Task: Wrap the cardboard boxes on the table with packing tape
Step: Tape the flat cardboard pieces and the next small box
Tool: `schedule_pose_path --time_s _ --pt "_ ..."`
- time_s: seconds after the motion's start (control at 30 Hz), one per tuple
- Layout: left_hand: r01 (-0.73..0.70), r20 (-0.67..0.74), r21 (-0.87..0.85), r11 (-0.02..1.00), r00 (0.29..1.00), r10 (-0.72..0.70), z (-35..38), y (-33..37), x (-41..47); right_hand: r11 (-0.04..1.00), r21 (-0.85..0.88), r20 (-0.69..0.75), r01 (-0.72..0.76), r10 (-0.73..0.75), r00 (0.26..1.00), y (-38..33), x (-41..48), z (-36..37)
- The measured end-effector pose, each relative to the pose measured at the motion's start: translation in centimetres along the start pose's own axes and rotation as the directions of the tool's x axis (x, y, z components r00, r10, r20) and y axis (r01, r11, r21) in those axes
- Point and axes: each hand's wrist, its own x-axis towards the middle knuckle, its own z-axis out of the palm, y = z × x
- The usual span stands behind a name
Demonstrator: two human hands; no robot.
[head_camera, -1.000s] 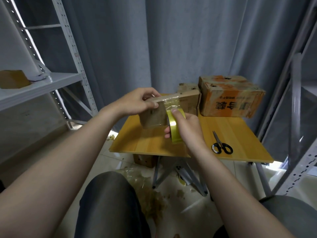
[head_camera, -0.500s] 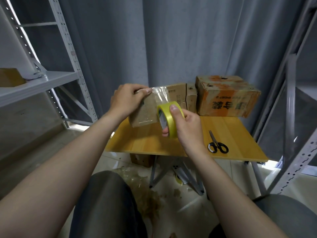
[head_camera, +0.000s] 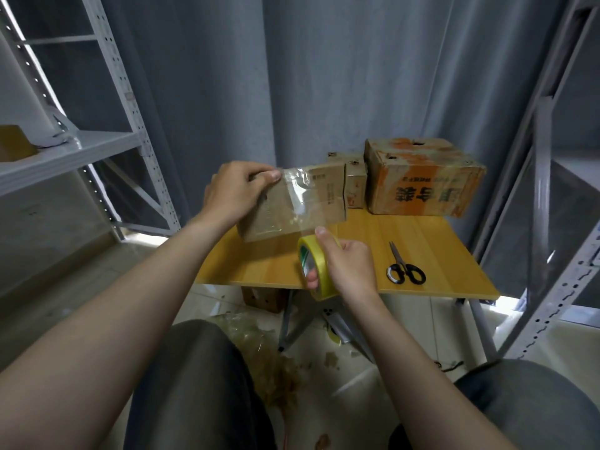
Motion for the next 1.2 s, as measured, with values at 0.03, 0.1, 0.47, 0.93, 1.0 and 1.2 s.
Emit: schedule_pose_path --time_s 0.03,0.1,0.47,0.93,1.0,1.2 --pt "0.013 0.040 -0.028 1.000 0.999 -0.011 0.0 -0.1 0.1 1.000 0.004 0.006 -0.012 0.012 1.000 0.4 0.0 0.0" --pt "0.037 0.084 -0.097 0.995 0.996 -0.029 0.3 -0.5 0.2 0.999 0.041 0.044 -0.019 0.017 0.999 0.7 0.1 0.0" --pt "0.056 0.095 -0.226 0.972 0.995 -0.035 0.3 -1.1 0.6 0.998 0.049 -0.003 0.033 -0.032 0.999 2.6 -0.6 0.7" --pt "0.010 0.247 0.078 0.997 0.969 -0.029 -0.9 -1.8 1.2 0.995 0.059 -0.036 0.083 -0.081 0.996 1.2 -0.3 2.2" --pt "-0.060 0.376 0.232 0.971 0.926 -0.033 -0.6 -1.3 0.8 0.995 0.037 -0.047 0.093 -0.091 0.995 0.5 0.0 2.4" --pt "-0.303 0.478 0.484 0.821 0.877 0.042 1.0 -0.8 0.0 0.992 -0.020 -0.028 0.125 -0.125 0.992 -1.6 0.4 2.0"
